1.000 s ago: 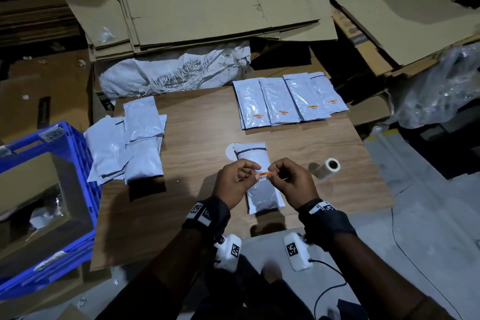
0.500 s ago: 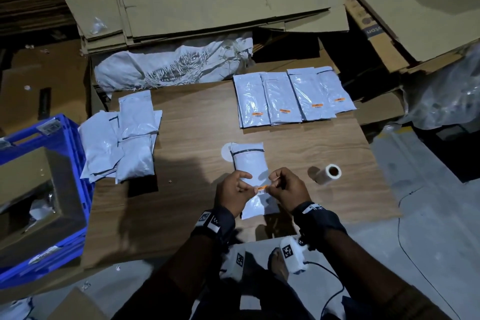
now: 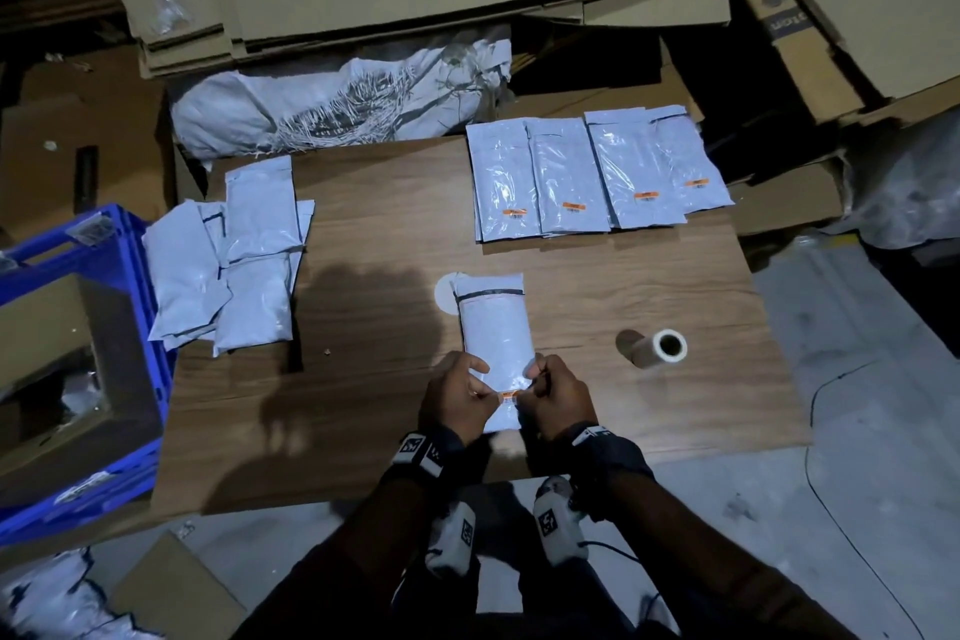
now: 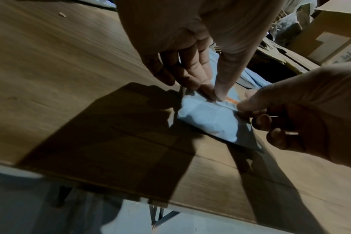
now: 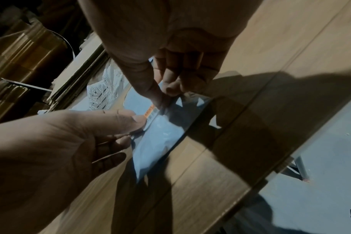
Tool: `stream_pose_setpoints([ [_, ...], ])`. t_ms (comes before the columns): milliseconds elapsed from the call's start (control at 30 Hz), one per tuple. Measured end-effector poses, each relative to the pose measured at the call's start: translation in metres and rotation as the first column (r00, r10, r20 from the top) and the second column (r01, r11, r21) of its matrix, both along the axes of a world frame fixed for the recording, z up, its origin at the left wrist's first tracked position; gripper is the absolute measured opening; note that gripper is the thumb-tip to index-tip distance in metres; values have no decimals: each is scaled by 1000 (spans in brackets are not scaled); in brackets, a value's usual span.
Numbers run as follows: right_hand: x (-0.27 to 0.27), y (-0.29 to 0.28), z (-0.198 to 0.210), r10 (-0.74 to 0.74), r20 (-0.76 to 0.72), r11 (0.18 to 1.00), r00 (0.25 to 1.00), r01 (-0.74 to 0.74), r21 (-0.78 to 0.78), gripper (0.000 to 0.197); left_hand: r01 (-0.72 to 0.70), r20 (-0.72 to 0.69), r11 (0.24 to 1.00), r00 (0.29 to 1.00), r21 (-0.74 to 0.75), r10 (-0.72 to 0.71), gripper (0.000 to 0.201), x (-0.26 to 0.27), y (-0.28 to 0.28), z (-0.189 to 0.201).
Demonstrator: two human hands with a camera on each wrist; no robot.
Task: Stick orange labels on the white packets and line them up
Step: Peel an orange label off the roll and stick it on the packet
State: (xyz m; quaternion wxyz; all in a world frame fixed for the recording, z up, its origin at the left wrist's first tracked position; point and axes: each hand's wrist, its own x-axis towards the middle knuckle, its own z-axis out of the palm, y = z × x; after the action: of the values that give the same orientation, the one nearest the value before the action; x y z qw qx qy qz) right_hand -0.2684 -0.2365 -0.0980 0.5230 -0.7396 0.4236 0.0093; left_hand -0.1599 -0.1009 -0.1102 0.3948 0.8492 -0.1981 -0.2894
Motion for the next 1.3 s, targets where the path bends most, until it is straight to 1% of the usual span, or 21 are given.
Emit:
stream_pose_setpoints([
  [100, 0, 0, -3, 5, -1, 1000, 1000, -5, -18, 28, -4, 12, 1000, 1000, 28, 4, 39, 2, 0, -3],
  [233, 0, 1, -7, 11, -29, 1000, 1000, -11, -2, 27, 5, 15, 998, 1000, 68, -6, 42, 2, -1, -8],
  [400, 1, 1, -12, 5, -68, 1000, 998, -7, -21, 27, 11, 62, 996, 998, 83, -16, 45, -1, -2, -13],
  [500, 4, 0, -12, 25, -91, 999, 996, -27, -28, 29, -2, 58, 996, 998, 94, -3, 45, -2, -3, -13],
  [600, 5, -1, -14, 35, -76, 999, 996, -37, -27, 29, -22, 54, 991, 998, 133, 15, 48, 0, -1, -7],
  [733, -4, -5, -18, 44, -36, 998, 998, -45, -32, 29, -38, 10, 988, 999, 153, 37, 55, 6, 7, -8],
  [800, -8, -6, -19, 54, -11, 998, 998, -54, -27, 30, -22, -1, 989, 1000, 144, 22, 58, 9, 9, -11],
  [900, -8, -7, -20, 38, -13, 999, 999, -38, -9, 39, -19, -15, 993, 1000, 118, 21, 59, 11, 10, -15],
  [1000, -2, -8, -25, 55, -71, 998, 996, -57, -32, 45, -30, -31, 992, 999, 123, 34, 59, 11, 8, -12],
  [1067, 1, -8, -25, 72, -130, 994, 989, -83, -75, 45, -36, -42, 991, 998, 130, 42, 59, 10, 6, -9],
  [1133, 3, -8, -24, 89, -146, 990, 985, -103, -92, 43, -40, -36, 991, 998, 131, 45, 59, 9, 4, -10],
  [1300, 0, -10, -25, 125, -90, 986, 988, -134, -101, 38, -5, -28, 993, 1000, 116, 9, 57, 11, 5, -12],
])
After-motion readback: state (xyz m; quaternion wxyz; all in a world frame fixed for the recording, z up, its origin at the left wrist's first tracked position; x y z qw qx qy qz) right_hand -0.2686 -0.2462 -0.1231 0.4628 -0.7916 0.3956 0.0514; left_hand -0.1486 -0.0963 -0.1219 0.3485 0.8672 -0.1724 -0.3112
